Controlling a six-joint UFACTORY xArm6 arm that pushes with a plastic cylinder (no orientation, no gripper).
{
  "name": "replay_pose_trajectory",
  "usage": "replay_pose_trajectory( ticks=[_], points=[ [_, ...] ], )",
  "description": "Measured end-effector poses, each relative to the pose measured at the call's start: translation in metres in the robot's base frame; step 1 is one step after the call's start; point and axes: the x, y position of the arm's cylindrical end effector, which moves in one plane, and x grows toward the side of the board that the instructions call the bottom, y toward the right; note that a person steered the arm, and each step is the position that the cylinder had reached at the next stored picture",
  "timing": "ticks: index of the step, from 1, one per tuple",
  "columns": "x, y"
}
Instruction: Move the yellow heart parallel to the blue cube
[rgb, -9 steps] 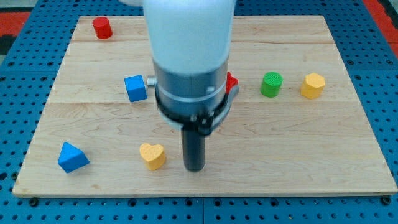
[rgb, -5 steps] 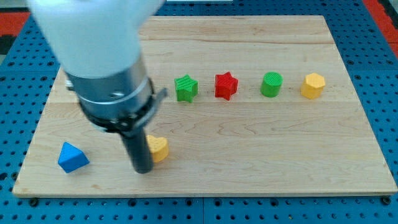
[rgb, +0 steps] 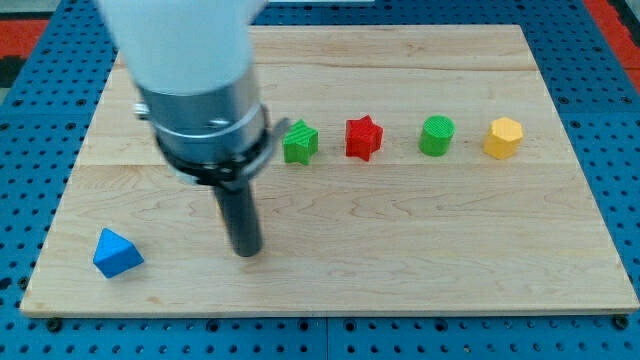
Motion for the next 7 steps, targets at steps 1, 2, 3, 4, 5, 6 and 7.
replay_pose_trajectory(
  ticks=[1, 2, 3, 4, 5, 6, 7],
  points=[
    [-0.017, 0.005],
    [-0.042, -0.048],
    [-0.069, -0.106],
    [-0.099, -0.130],
    [-0.108, -0.135],
    [-0.108, -0.111],
    [-0.109, -0.101]
  ],
)
